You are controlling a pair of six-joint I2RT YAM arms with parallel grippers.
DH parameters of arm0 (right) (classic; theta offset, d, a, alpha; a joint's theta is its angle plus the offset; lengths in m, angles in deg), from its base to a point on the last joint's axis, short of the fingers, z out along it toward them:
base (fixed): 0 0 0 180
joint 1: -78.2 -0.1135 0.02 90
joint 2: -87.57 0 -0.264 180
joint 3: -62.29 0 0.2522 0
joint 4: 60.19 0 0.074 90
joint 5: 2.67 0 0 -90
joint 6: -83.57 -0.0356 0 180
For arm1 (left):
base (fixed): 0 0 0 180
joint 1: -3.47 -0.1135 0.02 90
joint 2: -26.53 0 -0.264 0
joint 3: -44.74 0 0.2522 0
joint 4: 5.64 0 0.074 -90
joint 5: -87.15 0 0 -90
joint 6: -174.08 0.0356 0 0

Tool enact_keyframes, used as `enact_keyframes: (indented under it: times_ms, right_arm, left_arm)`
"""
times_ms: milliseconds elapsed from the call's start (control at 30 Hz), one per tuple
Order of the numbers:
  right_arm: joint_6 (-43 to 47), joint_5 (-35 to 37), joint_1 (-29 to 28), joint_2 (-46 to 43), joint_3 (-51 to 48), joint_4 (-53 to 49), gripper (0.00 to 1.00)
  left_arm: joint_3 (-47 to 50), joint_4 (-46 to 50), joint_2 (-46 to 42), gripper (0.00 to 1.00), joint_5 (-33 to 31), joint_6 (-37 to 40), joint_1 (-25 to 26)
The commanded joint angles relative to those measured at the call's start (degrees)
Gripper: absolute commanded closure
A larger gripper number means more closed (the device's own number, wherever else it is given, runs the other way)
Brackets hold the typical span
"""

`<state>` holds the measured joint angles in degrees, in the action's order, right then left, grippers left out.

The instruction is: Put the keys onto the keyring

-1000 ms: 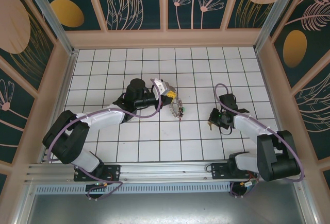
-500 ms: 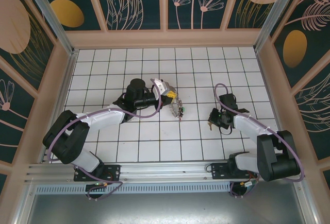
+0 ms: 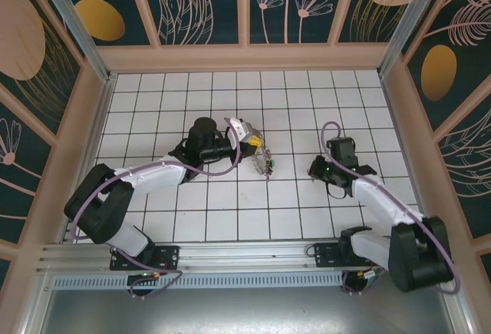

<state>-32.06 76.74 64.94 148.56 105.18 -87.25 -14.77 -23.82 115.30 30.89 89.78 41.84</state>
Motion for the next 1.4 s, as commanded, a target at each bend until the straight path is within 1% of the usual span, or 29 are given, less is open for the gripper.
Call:
enact_keyframes:
  times_ms: [0,33,133,200,267,367,433,533,700,933,1167,1367]
  right_arm:
    - [7.62,-5.81,-0.45,-7.26,-1.24,9.50,1.00]
    - [10.27,-7.82,-0.48,-9.10,-2.02,11.54,1.00]
    - [16.46,-10.58,-0.54,-12.78,-3.01,14.74,1.00]
    - [21.15,-14.43,-0.54,-14.63,-3.01,16.48,1.00]
    - [23.98,-15.31,-0.72,-16.10,-3.17,18.85,1.00]
    - [29.28,-18.88,-0.80,-16.91,-3.11,20.21,1.00]
    - [32.74,-22.49,-0.88,-16.96,-3.11,21.14,1.00]
    - [36.00,-27.67,-1.03,-16.91,-2.58,22.39,1.00]
    - [39.60,-32.89,-1.21,-16.00,-1.43,22.64,1.00]
    - [41.54,-35.11,-1.16,-13.30,1.05,21.16,1.00]
    - [44.78,-35.85,-2.21,-12.24,3.14,18.79,1.00]
    - [47.06,-39.42,-3.42,-9.49,5.73,15.74,1.00]
  left_arm:
    - [-1.14,-3.68,-1.47,1.00,-0.62,-0.16,-0.02]
    - [-1.15,-3.97,-1.55,1.00,-0.77,-0.16,-0.04]
    - [-1.00,-4.61,-1.72,1.00,-0.65,-0.09,-0.02]
    - [-1.00,-4.87,-1.84,1.00,-0.64,-0.16,0.02]
    - [-1.00,-5.12,-1.99,1.00,-0.58,-0.17,0.00]
    - [-0.78,-5.76,-2.28,1.00,-0.20,-0.16,0.01]
    - [-0.80,-5.93,-2.29,1.00,0.30,0.01,-0.01]
    - [-1.41,-5.23,-2.16,1.00,2.53,0.87,0.00]
    - [-2.52,-3.06,-1.67,1.00,7.51,2.54,-0.01]
    - [-3.84,-1.07,-0.40,1.00,13.30,3.70,0.15]
    - [-4.82,0.13,0.65,1.00,13.64,3.99,0.57]
    - [-5.48,0.19,1.48,1.00,12.37,3.78,0.69]
